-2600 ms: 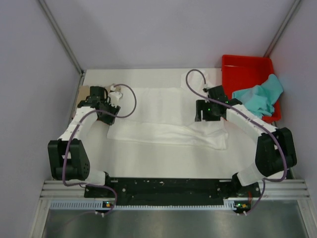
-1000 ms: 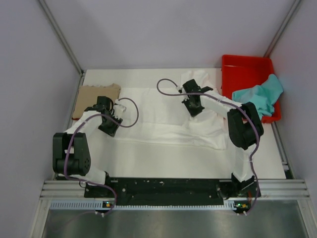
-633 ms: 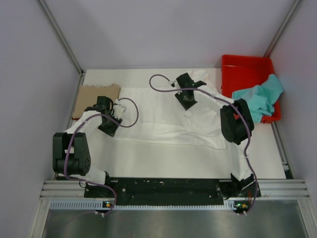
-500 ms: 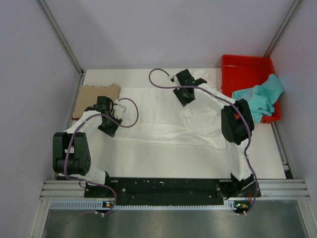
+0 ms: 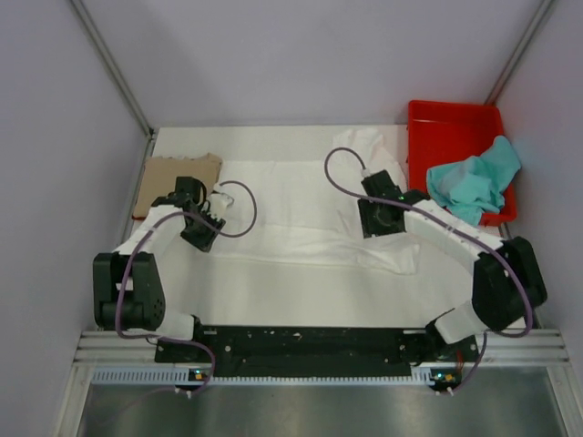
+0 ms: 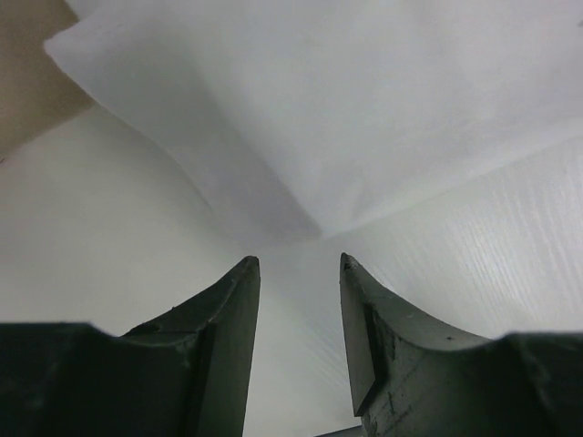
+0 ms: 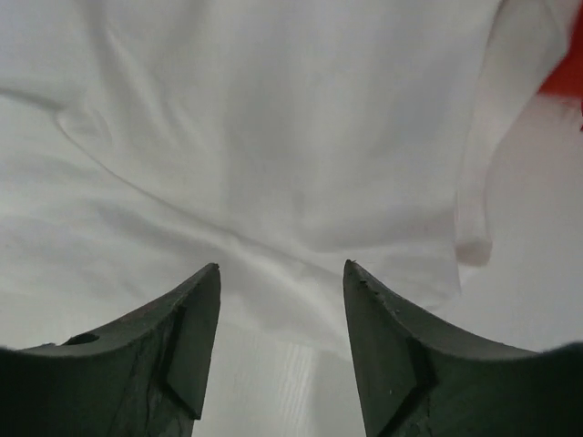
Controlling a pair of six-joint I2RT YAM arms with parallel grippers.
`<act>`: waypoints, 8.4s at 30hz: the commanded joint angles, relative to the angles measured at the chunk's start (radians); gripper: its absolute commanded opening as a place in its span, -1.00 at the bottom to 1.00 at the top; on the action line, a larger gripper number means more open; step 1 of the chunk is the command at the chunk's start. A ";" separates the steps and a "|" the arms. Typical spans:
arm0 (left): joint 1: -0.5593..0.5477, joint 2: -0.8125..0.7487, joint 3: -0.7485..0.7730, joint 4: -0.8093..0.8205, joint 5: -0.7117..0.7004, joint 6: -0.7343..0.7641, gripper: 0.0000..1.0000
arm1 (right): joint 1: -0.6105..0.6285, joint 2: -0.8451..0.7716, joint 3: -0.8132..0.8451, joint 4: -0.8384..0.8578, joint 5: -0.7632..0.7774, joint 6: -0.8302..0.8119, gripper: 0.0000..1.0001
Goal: Fold and stack the t-shirts
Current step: Fold the flattened tshirt in 1/3 of the way, then grap the side of the flattened tshirt furthest away from the robot with both arms, then fold the other side of the tshirt into a rectangle
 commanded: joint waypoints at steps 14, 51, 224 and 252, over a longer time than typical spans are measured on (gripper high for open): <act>-0.034 -0.128 -0.079 -0.152 0.306 0.634 0.25 | -0.214 -0.859 -0.721 0.027 0.045 0.937 0.36; -0.172 -0.315 -0.191 -0.154 0.145 0.601 0.18 | -0.506 -0.823 -0.574 -0.355 -0.238 0.770 -1.00; -0.977 0.461 0.528 0.178 0.519 0.210 0.18 | -0.437 0.083 -0.146 0.082 -0.653 0.190 -1.00; -1.016 0.617 0.536 0.291 0.513 0.049 -1.00 | -0.444 0.056 -0.176 0.082 -0.673 0.173 -1.00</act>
